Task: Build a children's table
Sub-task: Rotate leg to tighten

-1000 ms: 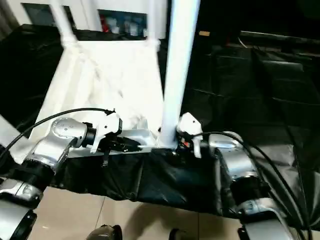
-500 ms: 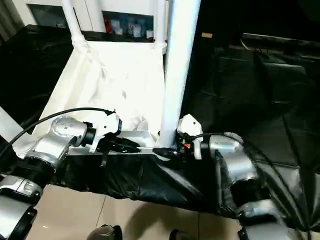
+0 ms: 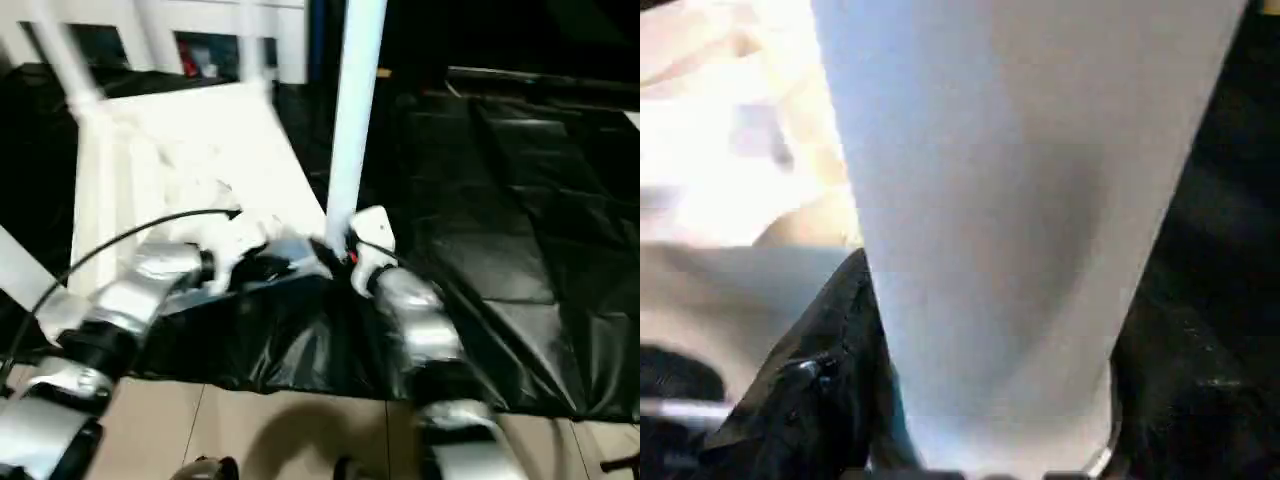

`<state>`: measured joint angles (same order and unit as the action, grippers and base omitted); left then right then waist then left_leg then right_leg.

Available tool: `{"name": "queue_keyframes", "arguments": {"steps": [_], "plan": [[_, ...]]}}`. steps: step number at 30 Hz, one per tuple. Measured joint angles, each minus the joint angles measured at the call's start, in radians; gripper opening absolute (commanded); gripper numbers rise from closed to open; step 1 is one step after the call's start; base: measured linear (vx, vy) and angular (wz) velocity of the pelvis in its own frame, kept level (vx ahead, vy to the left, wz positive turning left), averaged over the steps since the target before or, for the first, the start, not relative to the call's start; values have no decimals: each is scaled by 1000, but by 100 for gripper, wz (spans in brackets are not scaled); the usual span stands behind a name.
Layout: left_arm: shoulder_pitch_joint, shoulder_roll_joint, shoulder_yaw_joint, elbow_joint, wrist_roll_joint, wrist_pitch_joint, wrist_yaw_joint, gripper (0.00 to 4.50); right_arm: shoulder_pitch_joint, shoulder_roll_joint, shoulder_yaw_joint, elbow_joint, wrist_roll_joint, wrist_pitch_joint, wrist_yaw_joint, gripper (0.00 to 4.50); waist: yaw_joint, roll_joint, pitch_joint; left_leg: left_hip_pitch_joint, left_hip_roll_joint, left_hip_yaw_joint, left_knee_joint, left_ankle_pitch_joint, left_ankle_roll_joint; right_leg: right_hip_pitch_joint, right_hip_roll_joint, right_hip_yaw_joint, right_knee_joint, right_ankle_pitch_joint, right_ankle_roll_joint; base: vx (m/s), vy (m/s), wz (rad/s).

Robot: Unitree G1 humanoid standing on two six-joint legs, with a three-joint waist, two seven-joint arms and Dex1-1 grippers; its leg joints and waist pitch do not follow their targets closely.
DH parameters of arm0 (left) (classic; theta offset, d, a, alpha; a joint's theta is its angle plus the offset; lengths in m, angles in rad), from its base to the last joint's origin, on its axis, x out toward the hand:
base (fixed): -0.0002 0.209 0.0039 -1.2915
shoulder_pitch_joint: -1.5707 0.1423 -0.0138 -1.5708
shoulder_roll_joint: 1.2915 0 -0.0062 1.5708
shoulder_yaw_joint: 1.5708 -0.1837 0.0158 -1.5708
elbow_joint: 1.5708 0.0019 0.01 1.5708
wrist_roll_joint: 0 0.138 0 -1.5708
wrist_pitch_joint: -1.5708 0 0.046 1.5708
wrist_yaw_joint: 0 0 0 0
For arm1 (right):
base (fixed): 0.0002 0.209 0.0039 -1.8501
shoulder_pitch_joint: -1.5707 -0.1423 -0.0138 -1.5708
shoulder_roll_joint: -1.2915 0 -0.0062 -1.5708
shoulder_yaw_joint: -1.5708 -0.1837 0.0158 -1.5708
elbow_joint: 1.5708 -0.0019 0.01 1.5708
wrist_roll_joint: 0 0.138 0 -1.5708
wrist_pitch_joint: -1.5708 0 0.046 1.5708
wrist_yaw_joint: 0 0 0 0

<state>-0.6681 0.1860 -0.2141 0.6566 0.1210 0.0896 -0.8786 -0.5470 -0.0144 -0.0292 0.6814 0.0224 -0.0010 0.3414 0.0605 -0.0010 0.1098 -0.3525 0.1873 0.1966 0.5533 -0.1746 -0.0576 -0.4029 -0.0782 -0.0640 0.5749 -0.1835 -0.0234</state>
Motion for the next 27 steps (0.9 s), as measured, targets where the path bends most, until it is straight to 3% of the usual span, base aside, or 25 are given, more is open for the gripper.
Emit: {"name": "queue_keyframes", "arguments": {"steps": [1, 2, 3, 5, 6, 11, 19, 23, 27], "plan": [[2, -6, 1, -5, 4, 4, 11, 0, -1, 4, -1, 6, -4, -9, -16, 265, 0, 0, 0, 0, 0, 0, 0, 0, 0, 0, 0, 0, 0, 0, 0, 0, 0, 0], [4, -12, 2, -8, 7, 7, 19, 0, -2, 6, -3, 9, -8, -13, -26, 320, 0, 0, 0, 0, 0, 0, 0, 0, 0, 0, 0, 0, 0, 0, 0, 0, 0, 0], [7, -16, 2, -16, 11, 11, 26, 0, -2, 6, -4, 9, -12, -17, -29, 337, 0, 0, 0, 0, 0, 0, 0, 0, 0, 0, 0, 0, 0, 0, 0, 0, 0, 0], [12, -18, 0, -26, 14, 11, 32, 0, -2, 8, -4, 9, -16, -23, -29, 337, 0, 0, 0, 0, 0, 1, 0, 0, 0, 0, 0, 1, 0, 0, 0, 0, 0, 0], [17, -18, 0, -35, 17, 8, 34, 0, -2, 8, -4, 9, -17, -26, -28, 369, 0, 0, 0, -1, 0, 1, 0, 0, 0, 0, 0, 1, 0, 0, 0, 0, 0, 0], [29, -15, -1, -50, 23, -10, 25, 0, -2, -3, 2, 7, -21, -34, 14, 401, -1, 1, 0, 0, 0, 2, -1, 0, 0, 0, 0, 1, 2, 1, -1, 0, 0, 0], [48, 51, -11, -87, -11, -59, -117, 0, 0, -112, 67, -8, -12, -78, 287, 401, 2, 5, 0, 0, 1, 2, -12, 0, 0, -3, 1, -1, 4, 5, 0, 0, 0, 0], [51, 93, -12, -100, -45, -88, -192, 0, -4, -166, 88, -19, 16, -91, 452, 401, 2, 2, 4, -6, 3, 2, -14, 3, 5, -9, 4, -2, 4, 1, 0, 0, 0, 0], [58, 152, -9, -160, -75, -92, -282, 0, -15, -240, 118, -59, 63, -67, 659, 401, 3, -9, 23, -16, 4, 3, -14, 4, 6, -20, 4, -2, 5, 1, 0, 0, 0, 0]]}}
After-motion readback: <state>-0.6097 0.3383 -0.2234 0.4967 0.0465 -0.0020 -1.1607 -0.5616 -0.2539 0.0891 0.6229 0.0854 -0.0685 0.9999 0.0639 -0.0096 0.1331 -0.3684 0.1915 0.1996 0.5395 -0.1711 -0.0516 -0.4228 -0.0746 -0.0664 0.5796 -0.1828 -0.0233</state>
